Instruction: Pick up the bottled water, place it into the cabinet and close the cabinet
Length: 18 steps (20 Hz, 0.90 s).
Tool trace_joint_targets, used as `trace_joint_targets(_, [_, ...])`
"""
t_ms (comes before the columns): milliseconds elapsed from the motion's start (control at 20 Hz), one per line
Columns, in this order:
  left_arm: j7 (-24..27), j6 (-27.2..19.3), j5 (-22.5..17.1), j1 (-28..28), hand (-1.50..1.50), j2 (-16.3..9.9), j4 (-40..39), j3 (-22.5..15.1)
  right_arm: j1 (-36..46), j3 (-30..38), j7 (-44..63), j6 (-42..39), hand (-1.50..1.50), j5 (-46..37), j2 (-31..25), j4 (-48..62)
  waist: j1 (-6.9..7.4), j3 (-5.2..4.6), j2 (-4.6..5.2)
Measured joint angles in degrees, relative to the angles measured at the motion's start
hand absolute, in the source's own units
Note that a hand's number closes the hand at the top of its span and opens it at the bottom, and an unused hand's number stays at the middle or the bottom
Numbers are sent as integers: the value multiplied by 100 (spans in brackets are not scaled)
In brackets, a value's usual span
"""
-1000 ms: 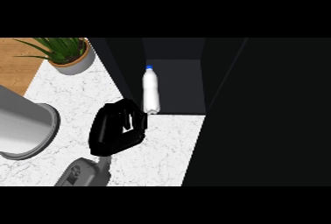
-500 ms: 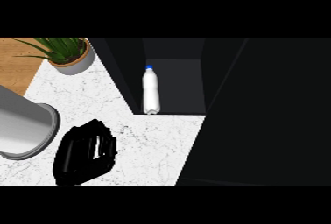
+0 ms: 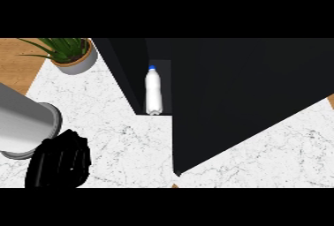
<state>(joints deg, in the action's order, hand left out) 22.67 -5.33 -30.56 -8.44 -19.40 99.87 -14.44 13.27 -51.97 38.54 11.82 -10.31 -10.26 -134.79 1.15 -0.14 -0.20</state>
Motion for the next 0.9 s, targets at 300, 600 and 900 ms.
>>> trace_joint_targets(300, [122,351,-206,-385,150,-226,166,274,663,-57,138,574,150,-136,-215,110,83,-6,9])
trace_joint_targets(600, [141,681,-435,-602,150,-460,221,576,1474,480,155,1070,150,92,264,999,172,-5,39])
trace_joint_targets(900, [155,1127,-711,-778,150,-740,182,974,2513,1540,-341,1141,150,1106,848,2744,165,4,64])
